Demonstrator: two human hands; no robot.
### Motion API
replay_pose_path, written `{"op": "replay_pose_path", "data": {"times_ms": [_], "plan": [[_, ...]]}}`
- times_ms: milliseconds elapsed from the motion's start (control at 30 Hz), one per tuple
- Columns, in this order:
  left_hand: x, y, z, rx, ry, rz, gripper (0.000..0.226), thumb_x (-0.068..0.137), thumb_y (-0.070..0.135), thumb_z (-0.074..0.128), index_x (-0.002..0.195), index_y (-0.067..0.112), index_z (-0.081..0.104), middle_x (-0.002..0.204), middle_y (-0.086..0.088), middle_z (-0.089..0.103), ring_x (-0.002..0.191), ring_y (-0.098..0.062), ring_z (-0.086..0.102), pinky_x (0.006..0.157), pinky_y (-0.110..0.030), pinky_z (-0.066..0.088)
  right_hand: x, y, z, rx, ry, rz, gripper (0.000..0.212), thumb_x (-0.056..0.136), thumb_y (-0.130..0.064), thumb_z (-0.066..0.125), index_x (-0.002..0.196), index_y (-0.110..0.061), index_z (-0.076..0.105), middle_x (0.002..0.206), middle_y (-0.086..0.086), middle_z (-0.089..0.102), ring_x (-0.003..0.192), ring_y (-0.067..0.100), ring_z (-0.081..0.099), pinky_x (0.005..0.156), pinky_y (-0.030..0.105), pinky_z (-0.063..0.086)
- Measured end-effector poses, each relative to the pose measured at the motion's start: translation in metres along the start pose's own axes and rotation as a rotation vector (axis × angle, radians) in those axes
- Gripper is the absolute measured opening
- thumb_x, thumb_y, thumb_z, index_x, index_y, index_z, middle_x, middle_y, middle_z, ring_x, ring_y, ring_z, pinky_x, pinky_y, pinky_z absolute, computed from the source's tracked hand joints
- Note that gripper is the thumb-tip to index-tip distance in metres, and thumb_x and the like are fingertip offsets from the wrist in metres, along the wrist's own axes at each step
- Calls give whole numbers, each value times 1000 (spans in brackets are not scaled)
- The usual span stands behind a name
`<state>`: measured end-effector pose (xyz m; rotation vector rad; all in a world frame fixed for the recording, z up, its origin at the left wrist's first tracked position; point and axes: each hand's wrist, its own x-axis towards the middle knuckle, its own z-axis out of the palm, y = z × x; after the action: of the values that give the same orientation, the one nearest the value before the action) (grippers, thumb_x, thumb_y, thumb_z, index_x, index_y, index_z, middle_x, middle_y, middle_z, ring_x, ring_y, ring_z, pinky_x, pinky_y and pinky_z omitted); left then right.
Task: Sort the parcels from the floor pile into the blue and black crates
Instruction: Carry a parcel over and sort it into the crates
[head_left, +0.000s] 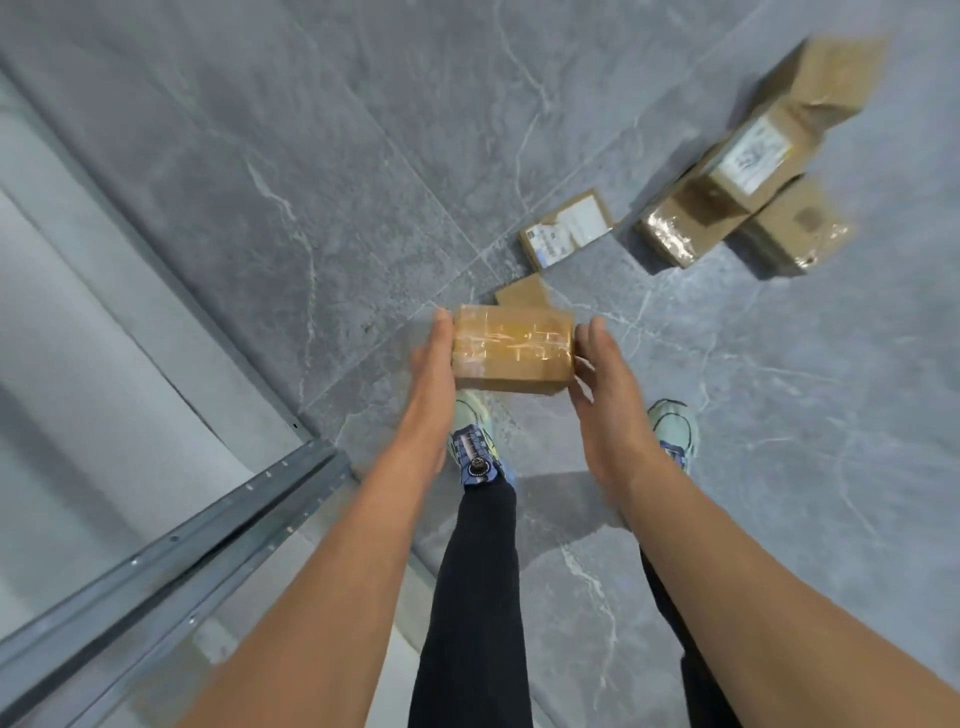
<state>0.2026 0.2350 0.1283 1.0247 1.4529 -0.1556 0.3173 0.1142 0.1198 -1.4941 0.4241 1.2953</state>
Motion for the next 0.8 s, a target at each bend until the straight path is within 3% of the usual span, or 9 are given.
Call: {"op": "replay_pose_path", "data": {"times_ms": [100, 167, 233, 300, 400, 500, 600, 700, 800], "plan": [[-63, 55, 30, -8, -29, 55, 98, 68, 104, 32, 148, 49, 45, 155, 15, 46, 144, -8, 39, 123, -49, 23, -53, -63, -23, 7, 24, -103, 69, 94, -74, 49, 138, -23, 61, 147, -3, 56, 134, 9, 52, 123, 36, 32], [-108, 97, 50, -9, -64, 129, 56, 88, 88, 27, 127, 60, 55, 130, 33, 60, 127, 10, 50, 119, -39, 31, -88, -101, -39, 4, 35, -184, 61, 95, -72, 44, 135, -29, 64, 142, -9, 60, 130, 1, 54, 122, 32, 33], [-147, 140, 72, -40, -109, 203, 38, 102, 68, 18, 109, 60, 55, 102, 44, 66, 102, 25, 56, 101, -24, 39, -118, -134, -54, 34, 40, -266, 51, 99, -65, 40, 133, -37, 65, 132, -22, 67, 124, -10, 57, 115, 25, 36], [-188, 174, 90, -32, -164, 239, 41, 106, 59, 15, 103, 57, 56, 90, 47, 65, 90, 28, 57, 88, -18, 39, -154, -167, -67, 84, 35, -319, 39, 108, -53, 34, 125, -41, 67, 121, -29, 72, 116, -15, 60, 105, 20, 37], [-236, 214, 116, 19, -234, 306, 55, 103, 64, 17, 84, 66, 69, 90, 48, 64, 100, 23, 56, 109, -30, 37, -203, -205, -91, 124, 38, -410, 45, 107, -57, 35, 135, -37, 64, 132, -20, 69, 129, -4, 58, 115, 28, 35], [-280, 238, 137, 98, -320, 387, 51, 106, 60, 12, 96, 62, 62, 84, 50, 62, 92, 32, 53, 115, -33, 28, -250, -230, -113, 169, 111, -490, 58, 99, -67, 34, 142, -36, 59, 139, -18, 66, 134, -1, 54, 120, 32, 32], [-325, 255, 150, 149, -410, 452, 37, 106, 60, 13, 106, 59, 50, 83, 51, 61, 84, 29, 55, 96, -26, 40, -296, -247, -133, 216, 188, -558, 44, 108, -58, 23, 124, -47, 62, 116, -34, 70, 114, -15, 60, 105, 24, 39], [-361, 263, 162, 237, -529, 466, 51, 105, 62, 14, 97, 62, 65, 78, 40, 67, 84, 14, 58, 79, -23, 37, -348, -254, -146, 310, 282, -605, 40, 111, -51, 22, 102, -48, 61, 87, -42, 69, 88, -24, 62, 100, 22, 35], [-394, 269, 173, 322, -625, 516, 52, 103, 68, 19, 94, 62, 70, 86, 34, 72, 80, 14, 63, 75, -22, 41, -393, -252, -156, 340, 364, -659, 46, 109, -57, 24, 95, -57, 67, 93, -42, 69, 93, -25, 60, 107, 26, 29]]}}
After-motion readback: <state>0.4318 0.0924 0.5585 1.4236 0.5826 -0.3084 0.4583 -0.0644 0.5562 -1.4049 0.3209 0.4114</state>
